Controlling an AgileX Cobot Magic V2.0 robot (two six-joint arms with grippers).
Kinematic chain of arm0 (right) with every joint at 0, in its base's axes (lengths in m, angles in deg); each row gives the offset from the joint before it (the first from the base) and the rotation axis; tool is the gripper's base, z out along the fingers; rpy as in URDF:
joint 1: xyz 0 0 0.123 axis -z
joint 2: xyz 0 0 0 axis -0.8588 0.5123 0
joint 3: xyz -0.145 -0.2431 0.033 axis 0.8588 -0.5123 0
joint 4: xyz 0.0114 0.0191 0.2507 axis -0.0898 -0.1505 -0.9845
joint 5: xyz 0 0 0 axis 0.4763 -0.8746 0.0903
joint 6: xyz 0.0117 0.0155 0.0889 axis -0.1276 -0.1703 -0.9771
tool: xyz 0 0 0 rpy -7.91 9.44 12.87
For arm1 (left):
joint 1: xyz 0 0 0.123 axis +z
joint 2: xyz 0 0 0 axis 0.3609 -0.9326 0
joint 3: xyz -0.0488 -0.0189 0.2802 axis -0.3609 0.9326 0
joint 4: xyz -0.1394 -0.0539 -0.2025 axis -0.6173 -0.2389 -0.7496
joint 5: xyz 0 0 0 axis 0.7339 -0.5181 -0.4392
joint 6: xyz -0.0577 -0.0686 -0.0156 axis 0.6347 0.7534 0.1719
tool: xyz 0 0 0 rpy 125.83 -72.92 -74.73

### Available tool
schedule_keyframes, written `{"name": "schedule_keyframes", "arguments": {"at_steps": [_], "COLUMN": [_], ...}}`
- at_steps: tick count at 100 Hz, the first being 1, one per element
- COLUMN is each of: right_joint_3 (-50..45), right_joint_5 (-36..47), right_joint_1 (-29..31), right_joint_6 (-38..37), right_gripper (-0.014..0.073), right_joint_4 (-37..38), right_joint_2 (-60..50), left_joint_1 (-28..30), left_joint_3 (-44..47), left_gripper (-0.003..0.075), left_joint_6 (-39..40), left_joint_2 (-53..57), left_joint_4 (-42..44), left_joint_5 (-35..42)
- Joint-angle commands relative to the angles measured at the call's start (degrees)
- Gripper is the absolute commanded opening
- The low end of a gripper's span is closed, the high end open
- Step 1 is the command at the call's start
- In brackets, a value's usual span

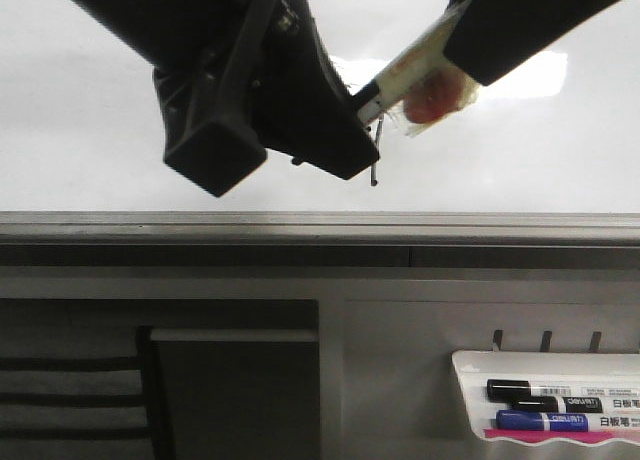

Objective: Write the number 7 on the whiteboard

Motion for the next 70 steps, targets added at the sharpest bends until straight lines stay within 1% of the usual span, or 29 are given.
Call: {"name": "schedule_keyframes", "arguments": {"at_steps": [1,4,13,19,32,34,35,37,44,59,64,70], "right_joint_3": [2.16,2.29,2.85,2.84,2.84,2.84,2.84,2.84,2.84,2.84,2.84,2.84], "right_joint_5": [-0.35,-1.48,-5.80,-8.46,-12.66,-12.96,-13.09,-13.43,-13.72,-13.79,-13.95,-14.00], "right_joint_1": [0.58,1.05,3.01,4.85,9.05,9.71,10.15,10.79,12.59,14.09,14.20,14.20], "right_joint_6": [-1.26,-1.26,-1.37,-2.28,-5.86,-6.03,-6.18,-6.18,-6.18,-6.18,-6.18,-6.61], "right_gripper": [0.0369,0.0381,0.0377,0.0375,0.0375,0.0375,0.0375,0.0375,0.0375,0.0375,0.0375,0.0375], "right_joint_4": [-1.76,-1.76,-1.76,-1.39,1.30,1.76,1.89,2.19,2.77,2.77,2.77,2.84], "right_joint_2": [-1.72,-2.16,-4.39,-6.24,-10.84,-11.51,-11.73,-12.35,-13.97,-15.94,-15.99,-15.99], "left_joint_1": [-0.01,0.11,1.88,4.44,13.45,15.63,15.63,17.81,22.72,32.95,35.55,38.08], "left_joint_3": [-2.01,-2.01,-2.01,-2.01,-2.01,-2.01,-2.01,-2.01,-2.01,-2.01,-1.90,-1.90], "left_gripper": [-0.0020,-0.0020,-0.0020,-0.0020,-0.0020,-0.0020,-0.0020,-0.0020,-0.0020,-0.0020,-0.0020,-0.0020], "left_joint_6": [1.73,1.90,2.07,4.90,16.04,18.85,18.85,21.86,28.19,42.16,45.53,47.81], "left_joint_2": [1.89,1.89,2.15,2.49,3.75,4.03,4.03,4.33,5.07,5.71,5.71,5.61], "left_joint_4": [-1.76,-1.64,-1.54,-1.54,0.59,1.65,1.94,2.81,5.58,13.68,16.04,17.59], "left_joint_5": [3.21,3.03,0.94,-0.87,-5.61,-6.29,-6.50,-7.23,-8.78,-10.19,-10.06,-9.28]}}
